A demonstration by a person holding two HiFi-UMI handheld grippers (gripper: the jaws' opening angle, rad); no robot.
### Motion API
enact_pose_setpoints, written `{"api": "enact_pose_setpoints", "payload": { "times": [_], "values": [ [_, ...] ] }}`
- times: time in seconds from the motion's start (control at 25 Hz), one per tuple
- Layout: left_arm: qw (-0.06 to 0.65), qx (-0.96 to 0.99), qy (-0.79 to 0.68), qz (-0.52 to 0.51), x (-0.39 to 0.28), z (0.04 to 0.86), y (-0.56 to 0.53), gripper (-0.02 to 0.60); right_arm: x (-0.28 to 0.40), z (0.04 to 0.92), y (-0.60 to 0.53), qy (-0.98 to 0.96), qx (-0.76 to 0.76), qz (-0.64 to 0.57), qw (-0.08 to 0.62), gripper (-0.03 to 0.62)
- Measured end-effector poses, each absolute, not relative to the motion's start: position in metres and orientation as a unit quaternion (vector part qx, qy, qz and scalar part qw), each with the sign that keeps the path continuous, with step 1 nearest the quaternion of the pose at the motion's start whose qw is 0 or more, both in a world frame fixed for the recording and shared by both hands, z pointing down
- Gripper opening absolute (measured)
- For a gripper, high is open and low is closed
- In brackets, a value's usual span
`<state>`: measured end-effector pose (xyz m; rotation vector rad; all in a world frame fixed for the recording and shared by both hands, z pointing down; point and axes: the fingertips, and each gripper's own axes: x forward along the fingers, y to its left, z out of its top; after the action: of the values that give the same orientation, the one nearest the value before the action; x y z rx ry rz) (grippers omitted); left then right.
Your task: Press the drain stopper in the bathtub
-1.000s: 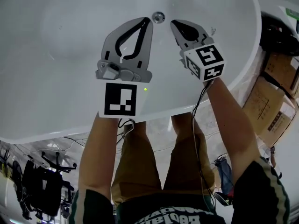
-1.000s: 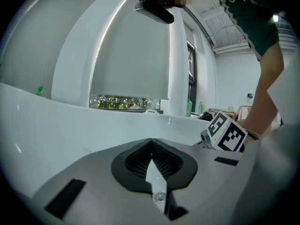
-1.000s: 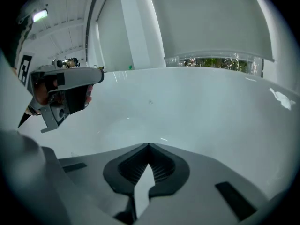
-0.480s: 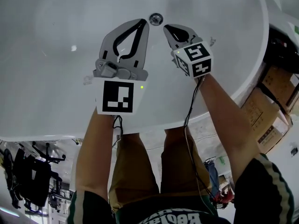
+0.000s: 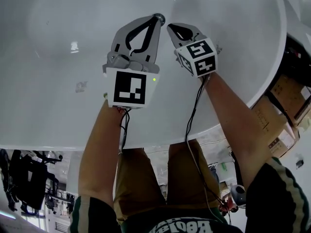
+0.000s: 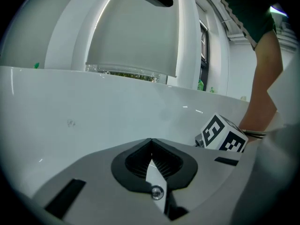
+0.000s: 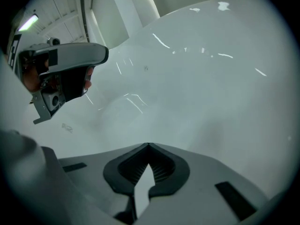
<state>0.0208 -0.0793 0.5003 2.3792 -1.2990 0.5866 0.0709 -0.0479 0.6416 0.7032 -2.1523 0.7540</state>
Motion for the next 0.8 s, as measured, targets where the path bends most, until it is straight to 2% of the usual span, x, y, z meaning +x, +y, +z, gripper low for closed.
{"api": "enact_pose_setpoints", "payload": {
  "times": [0.8],
  "values": [
    [0.2,0.824,-0.479,0.229,0.001,0.543,-0.099,0.006,0.05,0.732,-0.044,-0.824,0.213,0.288,0.438,0.009]
  ]
}}
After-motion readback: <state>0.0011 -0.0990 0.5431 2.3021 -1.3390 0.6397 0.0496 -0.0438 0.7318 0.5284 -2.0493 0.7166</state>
